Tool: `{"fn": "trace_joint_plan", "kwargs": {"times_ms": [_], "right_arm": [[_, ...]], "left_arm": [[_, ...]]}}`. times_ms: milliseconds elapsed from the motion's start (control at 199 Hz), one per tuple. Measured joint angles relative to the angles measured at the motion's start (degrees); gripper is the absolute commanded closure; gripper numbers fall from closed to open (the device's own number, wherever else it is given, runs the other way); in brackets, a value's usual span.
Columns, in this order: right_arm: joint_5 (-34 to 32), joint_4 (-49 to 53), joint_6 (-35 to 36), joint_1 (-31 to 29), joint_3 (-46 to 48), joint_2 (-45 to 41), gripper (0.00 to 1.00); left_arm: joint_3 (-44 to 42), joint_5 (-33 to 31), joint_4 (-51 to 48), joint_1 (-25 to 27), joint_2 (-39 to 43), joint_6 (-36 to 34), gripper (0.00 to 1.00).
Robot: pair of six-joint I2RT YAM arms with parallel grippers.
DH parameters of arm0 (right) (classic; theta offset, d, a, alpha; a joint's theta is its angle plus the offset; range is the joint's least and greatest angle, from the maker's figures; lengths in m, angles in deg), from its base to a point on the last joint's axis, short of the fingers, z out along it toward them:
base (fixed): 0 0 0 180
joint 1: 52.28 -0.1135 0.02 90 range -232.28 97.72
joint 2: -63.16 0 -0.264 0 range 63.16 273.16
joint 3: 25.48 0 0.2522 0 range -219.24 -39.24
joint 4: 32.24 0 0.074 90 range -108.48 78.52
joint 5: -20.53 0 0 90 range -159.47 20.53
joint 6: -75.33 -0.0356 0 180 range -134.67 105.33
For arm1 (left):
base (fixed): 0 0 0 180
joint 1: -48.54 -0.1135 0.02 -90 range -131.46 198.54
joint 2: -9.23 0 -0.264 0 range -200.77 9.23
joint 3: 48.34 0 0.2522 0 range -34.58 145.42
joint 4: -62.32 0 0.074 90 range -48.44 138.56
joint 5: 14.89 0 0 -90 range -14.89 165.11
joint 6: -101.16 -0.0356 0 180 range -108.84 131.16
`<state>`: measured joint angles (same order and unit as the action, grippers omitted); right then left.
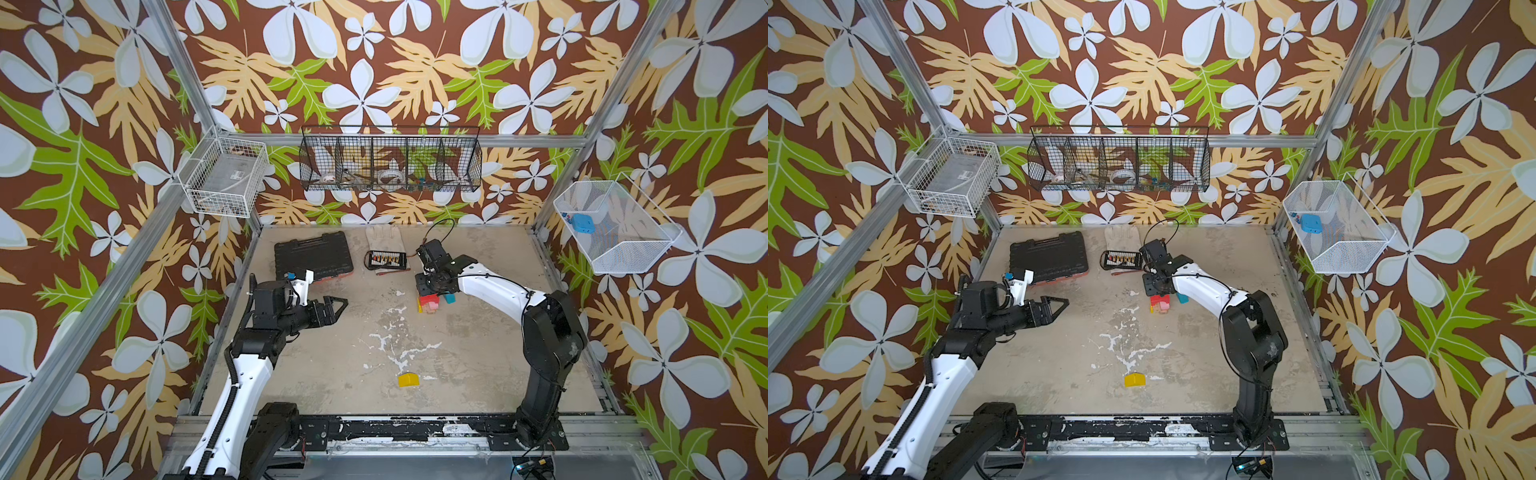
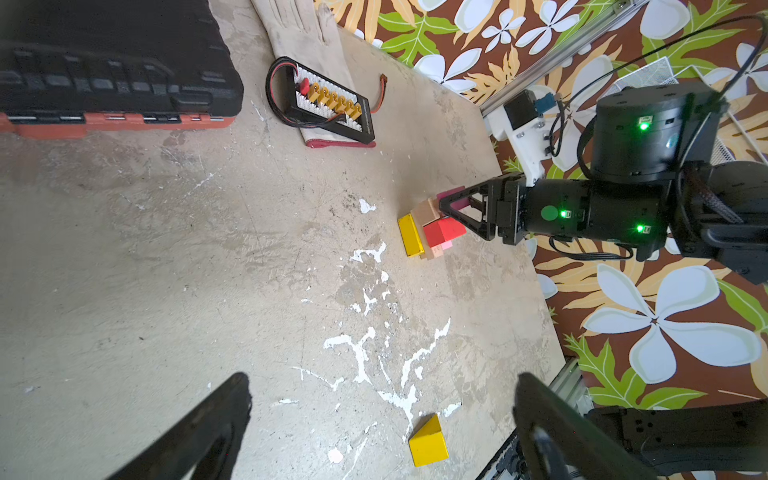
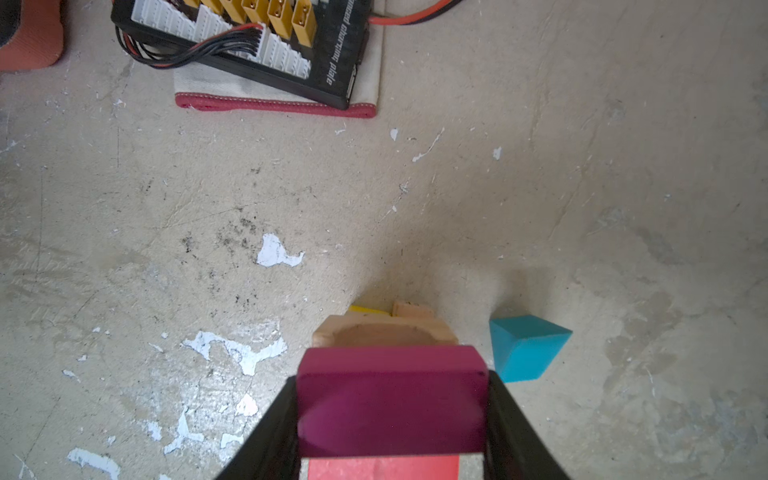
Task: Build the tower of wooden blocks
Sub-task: 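Lower the magenta bar onto the red block and open the right gripper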
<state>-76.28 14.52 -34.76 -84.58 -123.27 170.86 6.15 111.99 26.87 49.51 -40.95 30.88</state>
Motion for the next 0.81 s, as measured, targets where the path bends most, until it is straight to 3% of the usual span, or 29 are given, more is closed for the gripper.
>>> {"fn": "trace_joint_plan", "kwargs": {"times_ms": [805], "right_arm": [[0.8, 0.0, 0.8, 0.0, -0.5, 1.2, 0.41]], "left_arm": [[0.0, -0.4, 0.0, 0.0, -0.2, 0.2, 0.00]]}}
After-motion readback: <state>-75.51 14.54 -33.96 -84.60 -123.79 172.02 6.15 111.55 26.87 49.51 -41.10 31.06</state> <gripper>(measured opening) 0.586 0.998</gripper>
